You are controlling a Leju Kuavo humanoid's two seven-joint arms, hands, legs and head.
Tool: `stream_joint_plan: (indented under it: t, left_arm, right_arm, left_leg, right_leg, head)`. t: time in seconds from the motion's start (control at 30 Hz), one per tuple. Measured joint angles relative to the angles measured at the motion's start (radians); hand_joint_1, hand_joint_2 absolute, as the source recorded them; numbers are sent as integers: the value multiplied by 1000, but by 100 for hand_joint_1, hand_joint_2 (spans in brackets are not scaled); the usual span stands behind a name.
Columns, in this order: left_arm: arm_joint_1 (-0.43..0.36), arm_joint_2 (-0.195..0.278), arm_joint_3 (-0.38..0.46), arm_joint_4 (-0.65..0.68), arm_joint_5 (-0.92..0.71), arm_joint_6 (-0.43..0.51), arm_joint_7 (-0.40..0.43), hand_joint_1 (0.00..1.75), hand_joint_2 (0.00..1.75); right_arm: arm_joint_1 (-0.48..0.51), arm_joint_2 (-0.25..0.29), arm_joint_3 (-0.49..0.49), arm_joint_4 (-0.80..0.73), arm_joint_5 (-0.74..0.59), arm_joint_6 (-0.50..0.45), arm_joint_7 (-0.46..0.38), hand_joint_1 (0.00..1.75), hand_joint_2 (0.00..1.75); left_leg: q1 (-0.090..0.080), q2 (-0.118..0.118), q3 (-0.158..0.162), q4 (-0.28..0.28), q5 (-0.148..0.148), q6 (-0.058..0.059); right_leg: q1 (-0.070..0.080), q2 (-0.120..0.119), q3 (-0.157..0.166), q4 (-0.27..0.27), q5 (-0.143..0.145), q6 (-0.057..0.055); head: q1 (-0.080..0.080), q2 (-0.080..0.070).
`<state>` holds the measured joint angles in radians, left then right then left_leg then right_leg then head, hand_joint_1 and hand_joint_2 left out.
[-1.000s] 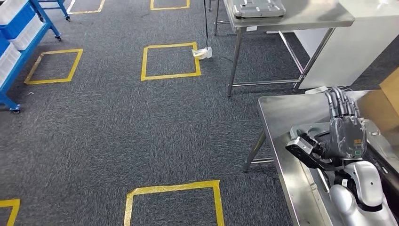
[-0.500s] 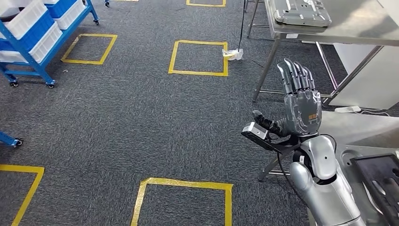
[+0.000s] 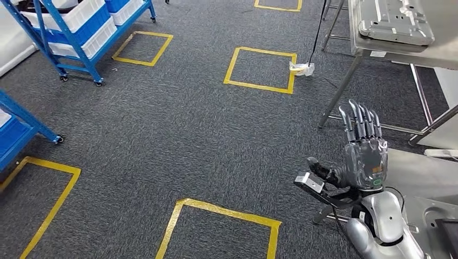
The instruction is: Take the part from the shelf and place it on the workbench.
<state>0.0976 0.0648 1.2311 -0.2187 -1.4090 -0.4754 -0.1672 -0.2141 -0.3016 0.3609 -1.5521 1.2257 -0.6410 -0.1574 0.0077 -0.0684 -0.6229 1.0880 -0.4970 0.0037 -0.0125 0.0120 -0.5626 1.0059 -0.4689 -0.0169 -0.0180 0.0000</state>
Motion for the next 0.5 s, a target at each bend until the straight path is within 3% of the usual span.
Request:
stream_joint_plan:
  t: [0.07, 0.13, 0.17, 0.23, 0.3, 0.33, 0.4, 0.43, 0.5]
  left_arm:
    - [14, -32, 32, -61, -14, -90, 29, 0, 0]
    - [27, -89, 78, -183, -59, -220, 43, 0, 0]
    - [31, -121, 105, -248, -85, -272, 41, 0, 0]
    - [32, -168, 158, -353, -127, -328, 32, 0, 0]
    - [28, -206, 204, -435, -149, -346, 23, 0, 0]
    - [26, -223, 223, -469, -153, -352, 21, 0, 0]
    - [26, -254, 254, -527, -157, -362, 19, 0, 0]
    - [27, -267, 266, -550, -158, -366, 19, 0, 0]
    - [25, -289, 285, -590, -161, -371, 19, 0, 0]
  right_arm:
    - [62, -13, -21, -10, -22, 1, -24, 0, 0]
    - [114, -16, -30, -8, -50, 2, -50, 0, 0]
    - [134, -17, -31, -5, -64, 3, -61, 0, 0]
    - [162, -12, -31, 3, -93, 10, -81, 0, 0]
    - [184, 3, -29, 15, -114, 16, -98, 0, 0]
    - [192, 14, -25, 23, -122, 16, -105, 0, 0]
    - [202, 39, -9, 43, -133, 13, -117, 0, 0]
    - [204, 52, 1, 53, -137, 12, -121, 0, 0]
    - [208, 70, 16, 69, -141, 11, -125, 0, 0]
  left_leg:
    - [1, 45, -59, 124, -63, -5]
    - [4, 59, -95, 197, -83, -10]
    - [5, 63, -84, 178, -65, -11]
    - [4, 90, -13, 47, -5, -8]
    - [-4, 117, 45, -60, 28, 2]
    - [-8, 121, 54, -80, 30, 7]
    - [-10, 102, 55, -83, 33, 18]
    - [-9, 94, 58, -88, 36, 24]
    - [-5, 78, 65, -99, 43, 38]
  right_leg:
    - [4, -27, 4, -2, -4, -5]
    - [6, -54, 5, -1, -9, -6]
    - [6, -66, 7, -1, -11, -4]
    - [6, -88, 12, -1, -16, 1]
    - [10, -107, 20, 0, -21, 10]
    - [11, -116, 22, 0, -23, 15]
    - [11, -129, 27, -1, -25, 24]
    - [9, -121, 28, 3, -31, 29]
    - [4, -72, 8, 60, -72, 37]
  head:
    - [-2, 0]
    - [-2, 0]
    - [-2, 0]
    - [-2, 0]
    - [-1, 0]
    - [-1, 0]
    - [-1, 0]
    - [-1, 0]
    - [1, 0]
